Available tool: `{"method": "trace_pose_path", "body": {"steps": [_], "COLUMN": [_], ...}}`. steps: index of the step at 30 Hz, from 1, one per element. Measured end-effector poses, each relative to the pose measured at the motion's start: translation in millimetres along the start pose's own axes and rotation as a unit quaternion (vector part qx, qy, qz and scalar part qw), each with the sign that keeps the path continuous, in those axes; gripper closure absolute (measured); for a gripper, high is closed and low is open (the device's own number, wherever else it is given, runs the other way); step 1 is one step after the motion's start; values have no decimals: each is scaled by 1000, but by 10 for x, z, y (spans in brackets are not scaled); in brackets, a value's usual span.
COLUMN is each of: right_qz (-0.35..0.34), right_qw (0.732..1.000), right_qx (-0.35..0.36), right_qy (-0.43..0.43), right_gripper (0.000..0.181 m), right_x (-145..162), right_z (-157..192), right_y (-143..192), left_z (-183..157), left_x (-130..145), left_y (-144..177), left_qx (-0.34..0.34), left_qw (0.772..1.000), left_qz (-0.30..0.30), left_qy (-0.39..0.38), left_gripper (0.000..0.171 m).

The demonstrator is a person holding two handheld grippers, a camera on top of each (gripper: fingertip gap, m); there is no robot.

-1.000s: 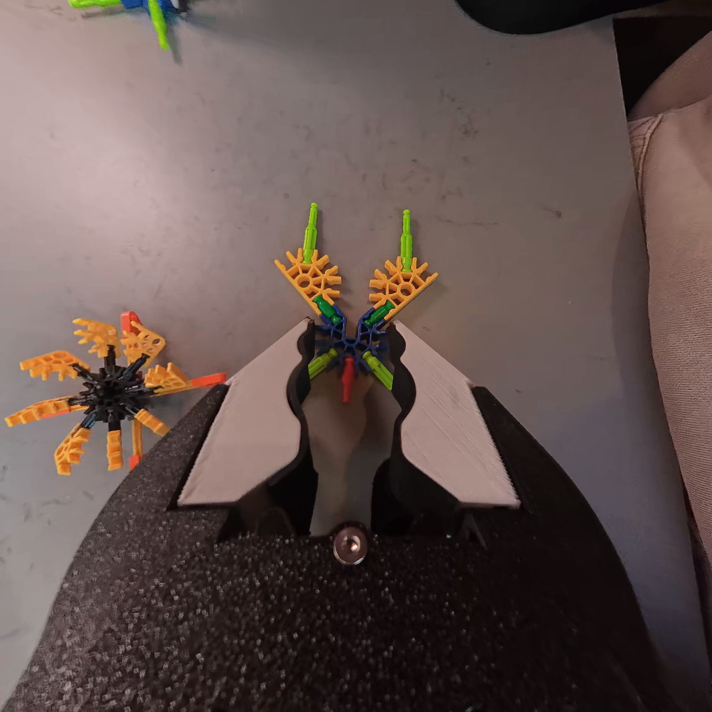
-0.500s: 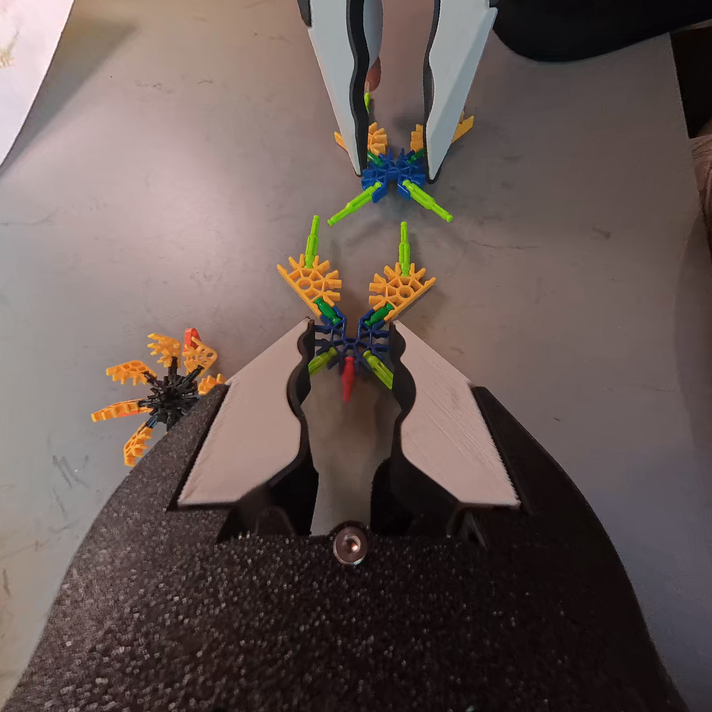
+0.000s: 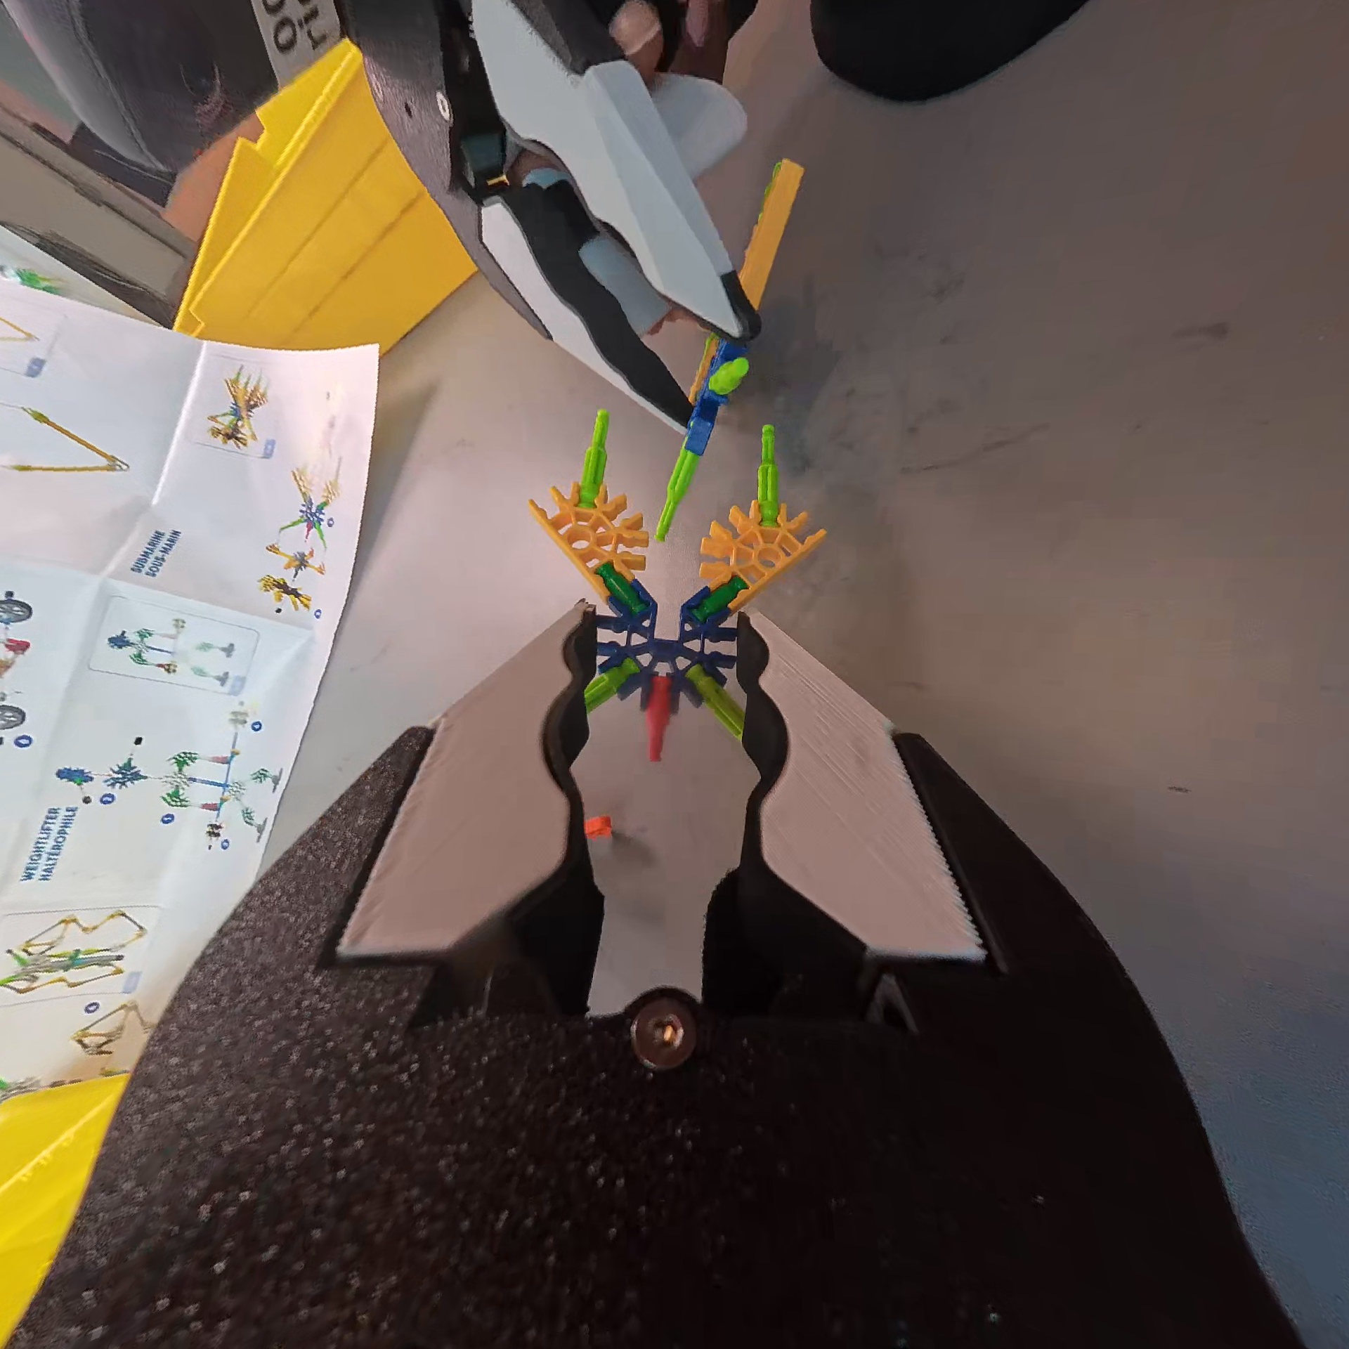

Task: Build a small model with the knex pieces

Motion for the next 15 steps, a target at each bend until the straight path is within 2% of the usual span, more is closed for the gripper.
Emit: {"method": "trace_pose_path", "body": {"steps": [10,15], "right_qz": [-33,-35], "right_qw": [998,998], "right_qx": [-44,-36], "right_qy": [11,29], "right_gripper": [145,145], "right_x": [-253,-290], "right_z": [118,118], "right_y": [-278,-387], "left_z": [-154,-204], "left_x": [-250,-219], "left_y": [-67,-99], "left_qx": [-13,-8], "left_qw": [998,997], "left_qz": [-36,-26], "left_qy": [-58,-71], "left_gripper": [133,133]}}
Point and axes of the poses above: each gripper's, where its closed fingertips meet, y back along the fingers, x out of its underside, z = x × y across the jaws, the point moved 1 cm from there along y, back along the fingers, and after that the axes turned 2 degrees about x, right-handed, at the moved point
